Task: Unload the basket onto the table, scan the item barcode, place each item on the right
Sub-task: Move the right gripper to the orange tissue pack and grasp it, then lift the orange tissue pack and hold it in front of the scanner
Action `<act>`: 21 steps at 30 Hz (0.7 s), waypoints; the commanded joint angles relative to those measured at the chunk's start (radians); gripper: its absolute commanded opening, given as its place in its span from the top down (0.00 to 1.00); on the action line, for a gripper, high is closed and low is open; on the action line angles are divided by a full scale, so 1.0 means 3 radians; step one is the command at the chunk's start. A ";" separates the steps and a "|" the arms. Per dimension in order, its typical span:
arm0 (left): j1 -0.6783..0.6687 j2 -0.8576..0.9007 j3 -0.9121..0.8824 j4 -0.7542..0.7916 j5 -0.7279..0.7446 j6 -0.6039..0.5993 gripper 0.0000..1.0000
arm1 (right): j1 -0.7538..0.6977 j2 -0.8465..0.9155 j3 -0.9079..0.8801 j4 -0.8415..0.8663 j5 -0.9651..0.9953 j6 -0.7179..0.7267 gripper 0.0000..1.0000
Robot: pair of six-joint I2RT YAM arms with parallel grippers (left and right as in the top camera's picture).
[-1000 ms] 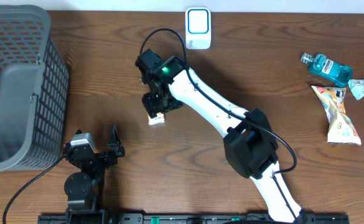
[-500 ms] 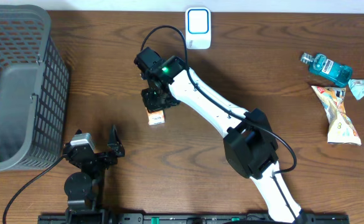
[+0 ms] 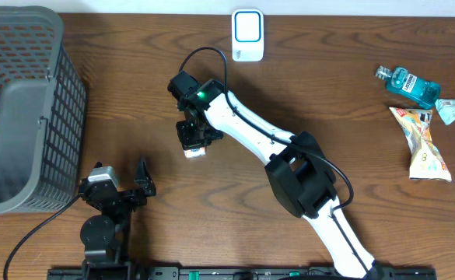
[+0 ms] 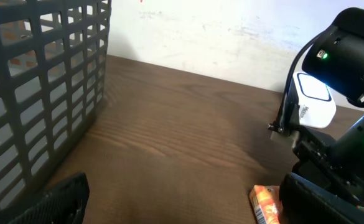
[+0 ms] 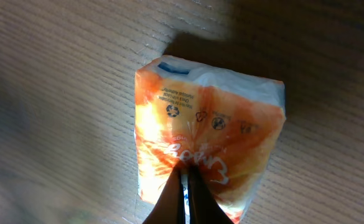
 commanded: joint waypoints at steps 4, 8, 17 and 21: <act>0.0008 -0.0003 -0.0090 -0.0071 -0.0019 -0.0028 0.02 | -0.0015 0.0045 -0.0025 -0.0140 -0.0031 -0.0153 0.99; 0.0008 -0.0003 -0.0090 -0.0071 -0.0019 -0.0028 0.02 | -0.0161 -0.0095 0.0094 -0.0350 -0.0029 -0.0217 0.99; 0.0008 -0.0003 -0.0090 -0.0071 -0.0019 -0.0028 0.02 | -0.0451 -0.0647 0.0137 -0.0532 -0.0042 0.0018 0.71; 0.0008 -0.0003 -0.0090 -0.0071 -0.0019 -0.0028 0.02 | -0.0454 -0.0671 0.0122 -0.0788 -0.0043 0.0867 0.81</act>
